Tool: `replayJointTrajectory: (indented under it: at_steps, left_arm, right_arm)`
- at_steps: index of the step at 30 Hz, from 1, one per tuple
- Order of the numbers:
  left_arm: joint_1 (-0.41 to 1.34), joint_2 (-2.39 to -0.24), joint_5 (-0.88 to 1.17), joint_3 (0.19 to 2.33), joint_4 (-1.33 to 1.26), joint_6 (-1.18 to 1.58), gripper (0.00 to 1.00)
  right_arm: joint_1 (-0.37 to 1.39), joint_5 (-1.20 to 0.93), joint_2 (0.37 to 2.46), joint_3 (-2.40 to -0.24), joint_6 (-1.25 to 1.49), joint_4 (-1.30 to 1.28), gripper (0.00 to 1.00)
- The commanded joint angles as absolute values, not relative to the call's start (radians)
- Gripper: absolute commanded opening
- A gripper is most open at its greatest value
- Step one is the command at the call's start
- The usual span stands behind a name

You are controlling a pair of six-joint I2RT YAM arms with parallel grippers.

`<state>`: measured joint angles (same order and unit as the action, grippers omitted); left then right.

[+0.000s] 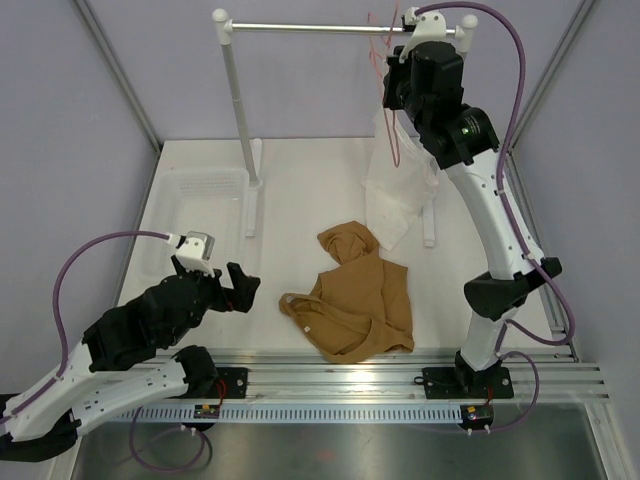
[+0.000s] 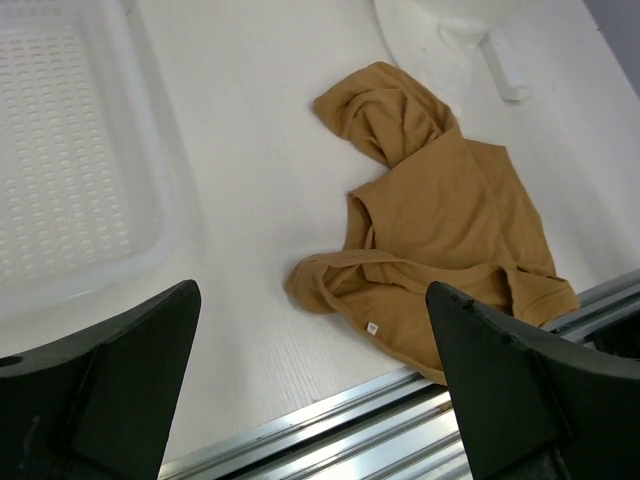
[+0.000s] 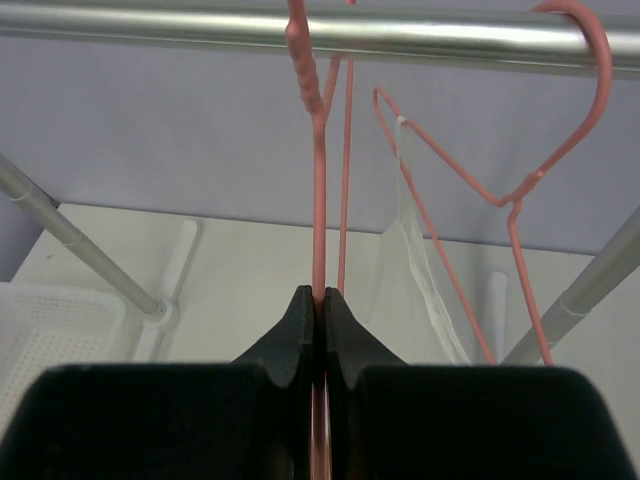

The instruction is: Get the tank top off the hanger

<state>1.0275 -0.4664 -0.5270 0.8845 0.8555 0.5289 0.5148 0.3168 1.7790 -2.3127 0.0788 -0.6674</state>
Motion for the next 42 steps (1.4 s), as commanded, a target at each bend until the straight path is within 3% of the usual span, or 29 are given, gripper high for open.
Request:
replayJointTrajectory:
  at_steps: [1, 7, 12, 19, 20, 23, 27, 33, 37, 42]
  left_arm:
    - [1.028, -0.459, -0.615, 0.890, 0.853, 0.549, 0.99]
    - [1.028, -0.472, -0.601, 0.888, 0.854, 0.549, 0.99]
    - [1.028, -0.506, -0.592, 0.897, 0.859, 0.554, 0.99]
    - [1.028, -0.704, -0.568, 0.965, 0.850, 0.580, 0.99]
    - [1.028, -0.718, -0.555, 0.965, 0.832, 0.575, 0.99]
    - [1.028, -0.778, -0.480, 0.956, 0.717, 0.549, 0.99]
    - [1.028, -0.915, -0.364, 0.960, 0.554, 0.517, 0.99]
    - [1.042, -1.213, -0.186, 1.003, 0.358, 0.494, 0.99]
    - [1.055, -1.428, -0.183, 1.095, 0.328, 0.483, 0.99]
    - [1.066, -1.603, -0.172, 1.117, 0.246, 0.482, 0.99]
  right_arm:
    - [0.491, 0.321, 1.876, -2.483, 0.035, -0.709, 0.00]
    - [0.480, 0.279, 1.968, -2.520, 0.051, -0.719, 0.00]
    - [0.480, 0.276, 1.899, -2.387, 0.066, -0.658, 0.01]
    - [0.480, 0.282, 1.810, -2.372, 0.067, -0.675, 0.44]
    - [0.480, 0.279, 1.798, -2.372, 0.066, -0.678, 0.64]
    - [0.480, 0.242, 1.717, -2.358, 0.072, -0.695, 0.99]
    - [0.480, 0.143, 1.571, -2.283, 0.106, -0.713, 0.99]
    - [0.482, -0.041, 1.167, -1.961, 0.176, -0.672, 0.99]
    - [0.482, -0.182, 0.938, -1.665, 0.235, -0.614, 0.99]
    - [0.480, -0.464, 0.793, -1.488, 0.245, -0.606, 1.00]
